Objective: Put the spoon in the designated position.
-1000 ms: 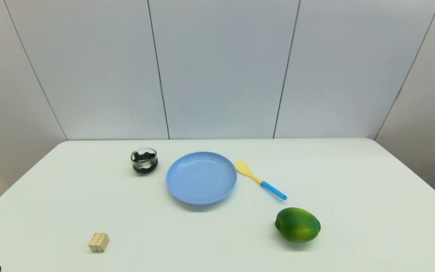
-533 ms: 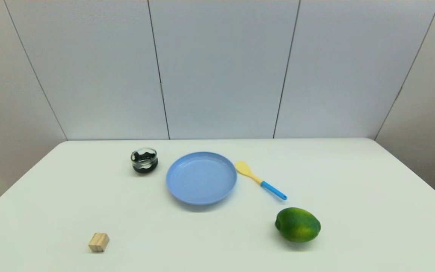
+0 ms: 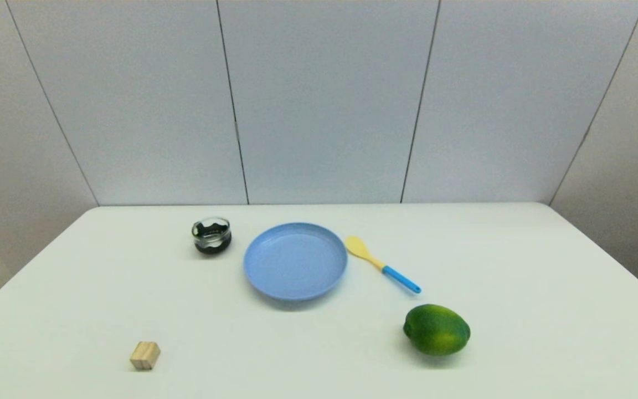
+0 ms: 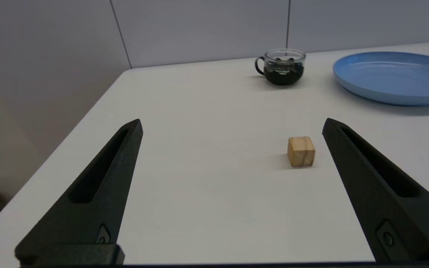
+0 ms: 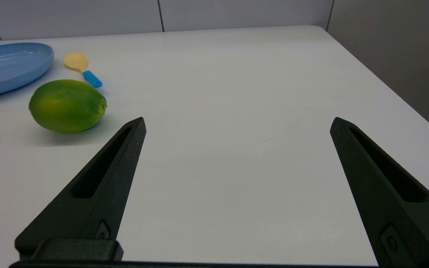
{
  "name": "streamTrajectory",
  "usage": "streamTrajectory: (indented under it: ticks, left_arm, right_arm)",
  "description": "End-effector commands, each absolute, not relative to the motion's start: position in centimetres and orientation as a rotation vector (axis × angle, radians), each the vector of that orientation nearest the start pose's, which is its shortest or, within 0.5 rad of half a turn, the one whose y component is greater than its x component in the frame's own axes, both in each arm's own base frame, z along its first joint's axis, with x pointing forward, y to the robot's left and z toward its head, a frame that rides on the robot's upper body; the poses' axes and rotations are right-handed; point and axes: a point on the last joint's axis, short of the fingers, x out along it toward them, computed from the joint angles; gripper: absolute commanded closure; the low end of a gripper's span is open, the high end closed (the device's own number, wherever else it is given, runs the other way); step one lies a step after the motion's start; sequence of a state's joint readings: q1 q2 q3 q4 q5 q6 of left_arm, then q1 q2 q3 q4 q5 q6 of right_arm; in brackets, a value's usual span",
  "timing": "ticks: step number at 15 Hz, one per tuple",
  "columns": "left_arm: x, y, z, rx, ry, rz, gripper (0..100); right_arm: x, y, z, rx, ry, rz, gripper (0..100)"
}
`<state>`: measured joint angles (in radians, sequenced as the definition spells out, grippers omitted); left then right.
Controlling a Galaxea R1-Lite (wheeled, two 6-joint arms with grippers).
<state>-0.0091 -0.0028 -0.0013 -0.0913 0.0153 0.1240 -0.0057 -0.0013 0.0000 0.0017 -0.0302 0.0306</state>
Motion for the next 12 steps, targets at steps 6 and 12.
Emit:
streamTrajectory:
  ticks: [6, 12]
  left_arm:
    - [-2.27, 0.00, 7.52, 0.005, 0.000, -0.017, 0]
    - [-2.27, 0.01, 7.52, -0.003, 0.000, -0.012, 0]
  right_arm:
    - [-2.28, -0.06, 7.53, 0.031, 0.001, -0.037, 0]
    - [-2.28, -0.06, 7.53, 0.031, 0.001, -0.037, 0]
